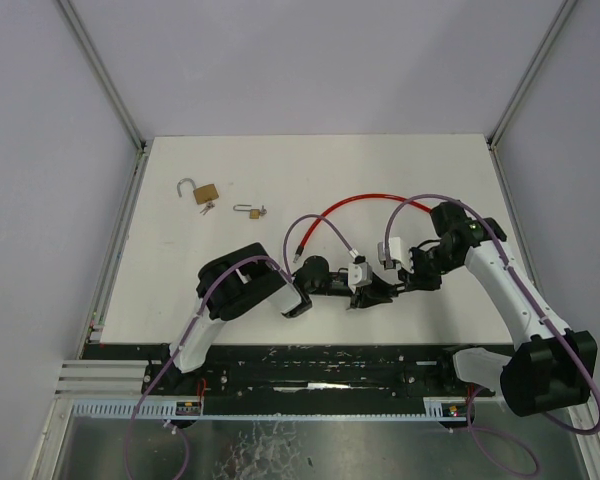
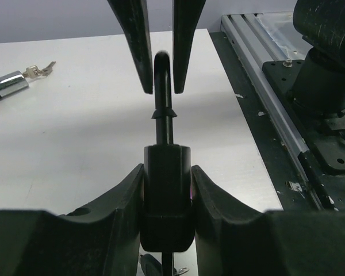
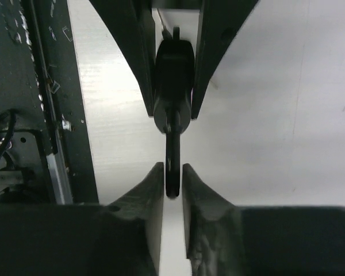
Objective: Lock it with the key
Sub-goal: Lock the lock.
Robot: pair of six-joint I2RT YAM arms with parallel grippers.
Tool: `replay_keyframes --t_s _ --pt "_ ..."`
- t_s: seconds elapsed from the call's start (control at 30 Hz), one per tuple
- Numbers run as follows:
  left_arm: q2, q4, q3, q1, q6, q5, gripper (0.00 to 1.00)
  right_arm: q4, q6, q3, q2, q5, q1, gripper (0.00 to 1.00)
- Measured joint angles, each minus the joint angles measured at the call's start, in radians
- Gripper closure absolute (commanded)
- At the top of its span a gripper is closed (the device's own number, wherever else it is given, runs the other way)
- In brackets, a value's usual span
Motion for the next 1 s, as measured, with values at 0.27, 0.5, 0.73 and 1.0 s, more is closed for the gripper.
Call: replay_keyframes --t_s 0.27,0.5,0.73,1.0 --pt "0.0 -0.008 -0.035 0.0 -0.002 -0.004 1.0 0.006 -0.024 0.003 -0.023 -0.123 -0.094 0.48" --pt "0.0 0.0 -0.052 0.0 -0.006 -0.009 1.0 0.048 -0.035 -0.066 -0.108 -0.187 -0.153 0.5" --pt "0.0 0.008 -0.057 0.0 -0.007 -0.02 1.0 0.069 -0.065 -0.117 -0.076 -0.212 -0.167 0.58" --pt "0.0 0.009 -0.057 0.0 -0.007 -0.029 1.0 0.074 -0.092 -0.126 -0.027 -0.224 -0.171 0.72"
